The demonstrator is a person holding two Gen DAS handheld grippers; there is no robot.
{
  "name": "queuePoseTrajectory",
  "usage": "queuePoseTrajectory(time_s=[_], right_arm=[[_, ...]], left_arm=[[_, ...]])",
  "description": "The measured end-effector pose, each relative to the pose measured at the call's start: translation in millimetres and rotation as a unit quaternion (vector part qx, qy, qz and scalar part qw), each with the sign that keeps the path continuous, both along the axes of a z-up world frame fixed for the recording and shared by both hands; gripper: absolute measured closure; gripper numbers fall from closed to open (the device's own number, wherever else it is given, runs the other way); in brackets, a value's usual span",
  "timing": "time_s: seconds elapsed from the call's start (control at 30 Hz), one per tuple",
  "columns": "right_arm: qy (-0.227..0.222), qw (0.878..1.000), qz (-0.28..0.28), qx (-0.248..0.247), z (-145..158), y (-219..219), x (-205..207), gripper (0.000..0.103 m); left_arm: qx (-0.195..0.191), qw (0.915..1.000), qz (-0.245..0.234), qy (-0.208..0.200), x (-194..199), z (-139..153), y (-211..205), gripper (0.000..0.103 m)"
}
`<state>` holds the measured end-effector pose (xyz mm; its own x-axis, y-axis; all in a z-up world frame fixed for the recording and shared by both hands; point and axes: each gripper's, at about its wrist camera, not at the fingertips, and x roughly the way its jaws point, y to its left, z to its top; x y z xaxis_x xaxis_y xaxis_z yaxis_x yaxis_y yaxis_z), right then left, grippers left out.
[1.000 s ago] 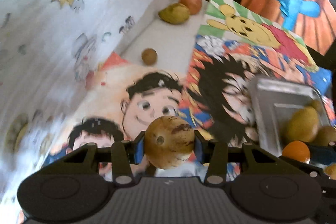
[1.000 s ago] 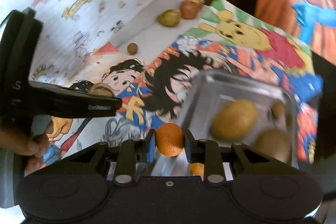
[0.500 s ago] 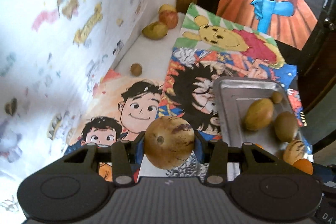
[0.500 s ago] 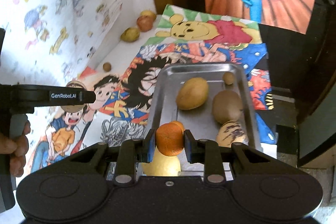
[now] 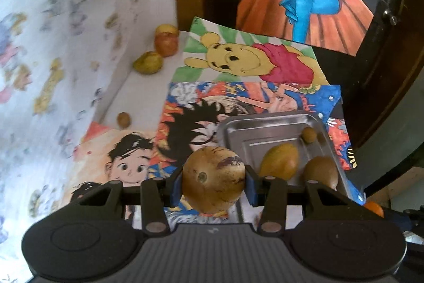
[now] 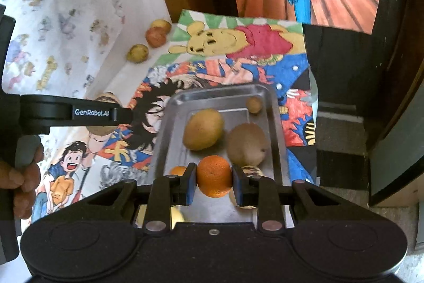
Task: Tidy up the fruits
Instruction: 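Carry the brown fruit with the left tool while the right tool carries the orange over the tray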
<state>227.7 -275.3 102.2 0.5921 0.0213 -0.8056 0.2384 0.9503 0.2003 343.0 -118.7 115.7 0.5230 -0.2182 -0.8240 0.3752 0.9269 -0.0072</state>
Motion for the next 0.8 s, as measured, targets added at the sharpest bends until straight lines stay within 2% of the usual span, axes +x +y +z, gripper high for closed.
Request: queuePoseTrajectory(time_s=[0.2,0.47,0.8], right_arm=[[0.024,1.000,0.012,0.011,-18.1,-23.3,19.4,0.073],[0.028,0.999,0.024,0.005,-29.9,-53.9,54.6,0.073],[0.024,0.999,0.030,0.007,-51.3,-80.2,102.1,0.073]], left_arm=[[0.015,0.9995,-0.015,0.023,17.3,-19.8,-34.5,0.054],[0.030,0.9980,-0.024,0.049,45.3,-42.6,-71.5,0.054],[0.067,0.9958,-0.003,0.062,83.9,-66.7,-97.2,0.054]])
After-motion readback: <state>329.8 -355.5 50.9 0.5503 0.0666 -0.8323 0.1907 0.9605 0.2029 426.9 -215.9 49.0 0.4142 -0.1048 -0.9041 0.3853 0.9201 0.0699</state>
